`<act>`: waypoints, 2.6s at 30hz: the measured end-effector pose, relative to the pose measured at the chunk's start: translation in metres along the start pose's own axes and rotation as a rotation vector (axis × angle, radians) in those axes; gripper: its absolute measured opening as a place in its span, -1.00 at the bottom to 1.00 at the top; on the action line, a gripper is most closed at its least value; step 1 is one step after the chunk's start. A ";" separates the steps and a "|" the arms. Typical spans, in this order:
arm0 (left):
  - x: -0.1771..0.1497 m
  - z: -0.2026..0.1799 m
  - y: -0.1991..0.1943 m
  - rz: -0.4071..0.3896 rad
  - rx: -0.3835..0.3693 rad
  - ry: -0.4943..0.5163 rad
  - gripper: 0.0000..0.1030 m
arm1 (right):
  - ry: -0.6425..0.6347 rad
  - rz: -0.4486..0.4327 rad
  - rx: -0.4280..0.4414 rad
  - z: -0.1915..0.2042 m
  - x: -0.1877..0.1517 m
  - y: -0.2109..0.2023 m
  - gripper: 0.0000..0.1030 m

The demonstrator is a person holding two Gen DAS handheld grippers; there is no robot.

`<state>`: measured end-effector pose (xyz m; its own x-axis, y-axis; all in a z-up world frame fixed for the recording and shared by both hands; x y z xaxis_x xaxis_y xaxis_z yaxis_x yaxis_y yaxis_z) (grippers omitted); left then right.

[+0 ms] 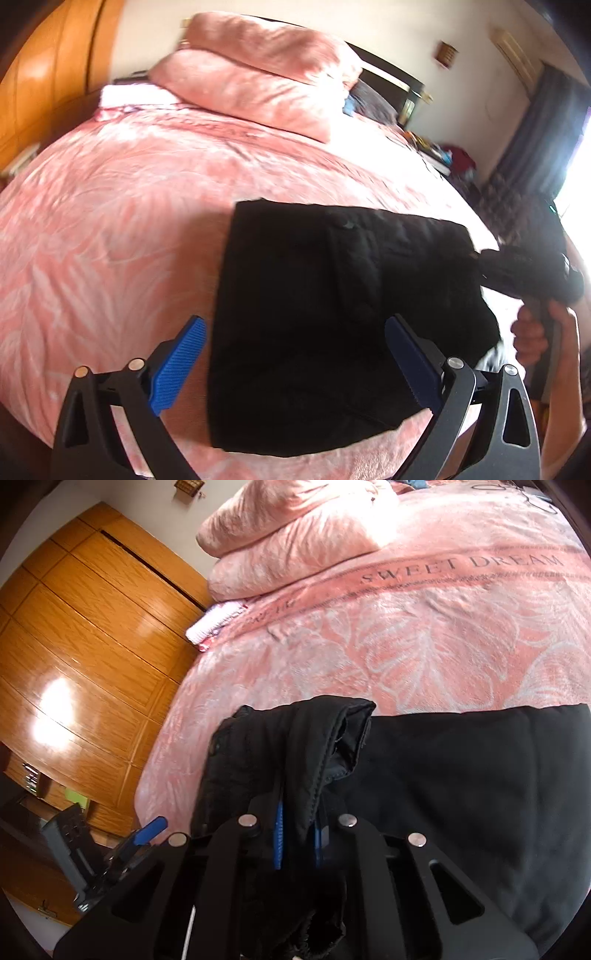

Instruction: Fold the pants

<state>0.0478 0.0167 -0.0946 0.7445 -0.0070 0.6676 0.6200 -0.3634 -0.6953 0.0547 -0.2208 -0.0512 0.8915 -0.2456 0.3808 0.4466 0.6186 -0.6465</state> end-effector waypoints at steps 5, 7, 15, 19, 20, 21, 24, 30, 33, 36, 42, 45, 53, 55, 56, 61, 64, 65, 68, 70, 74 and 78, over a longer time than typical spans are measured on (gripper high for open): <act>0.006 -0.005 -0.007 -0.022 0.001 0.009 0.91 | -0.021 -0.021 0.026 0.013 0.004 -0.029 -0.85; 0.007 -0.013 -0.008 -0.027 -0.010 0.019 0.91 | -0.019 -0.037 0.034 0.013 0.007 -0.044 -0.85; 0.013 -0.047 -0.001 -0.016 -0.044 0.098 0.91 | 0.005 -0.102 -0.038 -0.017 0.022 -0.103 -0.85; 0.010 -0.069 0.009 0.002 -0.064 0.142 0.91 | 0.038 -0.106 -0.103 -0.048 0.023 -0.119 -0.85; 0.010 -0.072 0.012 0.005 -0.065 0.150 0.91 | 0.048 -0.107 -0.112 -0.054 0.023 -0.120 -0.85; 0.009 -0.078 0.015 0.009 -0.069 0.162 0.91 | 0.060 -0.109 -0.126 -0.063 0.023 -0.123 -0.85; 0.006 -0.092 0.025 0.024 -0.081 0.186 0.91 | 0.086 -0.109 -0.172 -0.088 0.021 -0.126 -0.85; -0.007 -0.111 0.053 0.086 -0.076 0.240 0.91 | 0.099 -0.053 -0.283 -0.130 0.006 -0.098 -0.64; -0.013 -0.114 0.062 0.108 -0.058 0.261 0.91 | 0.089 -0.061 -0.311 -0.135 0.002 -0.098 -0.34; -0.015 -0.115 0.059 0.106 -0.048 0.271 0.91 | 0.078 -0.095 -0.299 -0.131 -0.002 -0.113 0.19; -0.014 -0.108 0.043 0.090 -0.036 0.256 0.91 | 0.084 -0.085 -0.281 -0.125 -0.040 -0.142 0.42; -0.020 -0.108 0.038 0.105 -0.043 0.245 0.91 | 0.110 -0.046 -0.250 -0.125 -0.062 -0.142 0.46; -0.036 -0.114 0.036 0.148 -0.066 0.222 0.92 | 0.184 -0.023 -0.186 -0.133 -0.085 -0.120 0.45; -0.038 -0.115 0.038 0.153 -0.059 0.230 0.92 | 0.183 -0.037 -0.196 -0.136 -0.082 -0.117 0.29; -0.038 -0.116 0.039 0.154 -0.057 0.232 0.92 | 0.182 -0.042 -0.194 -0.135 -0.081 -0.117 0.14; -0.038 -0.121 0.042 0.154 -0.054 0.232 0.92 | 0.127 -0.053 -0.219 -0.127 -0.077 -0.127 -0.30; -0.035 -0.125 0.042 0.149 -0.060 0.232 0.92 | 0.106 -0.069 -0.213 -0.120 -0.072 -0.137 -0.40; -0.034 -0.126 0.041 0.147 -0.064 0.230 0.92 | 0.102 -0.073 -0.217 -0.118 -0.071 -0.140 -0.41; -0.032 -0.129 0.040 0.144 -0.072 0.230 0.92 | 0.067 -0.092 -0.224 -0.110 -0.068 -0.147 -0.42; -0.031 -0.130 0.040 0.140 -0.076 0.231 0.92 | 0.078 -0.093 -0.223 -0.112 -0.067 -0.150 -0.42; -0.030 -0.130 0.044 0.138 -0.064 0.248 0.92 | 0.127 -0.066 -0.243 -0.132 -0.072 -0.144 -0.42; -0.030 -0.130 0.048 0.148 -0.041 0.258 0.92 | 0.098 -0.039 -0.304 -0.140 -0.079 -0.129 -0.37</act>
<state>0.0230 -0.1215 -0.1138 0.7354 -0.2979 0.6086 0.4947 -0.3779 -0.7826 -0.0628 -0.3854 -0.0908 0.8698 -0.3445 0.3533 0.4699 0.3595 -0.8062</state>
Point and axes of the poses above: each gripper's, at about its wrist camera, not at the fingertips, and y roughly the way its jaws point, z to its left, x to its top, the point moved 8 cm from there along y, roughly the way its jaws point, and after that the axes turned 5 degrees about y, right-handed, at the moved point
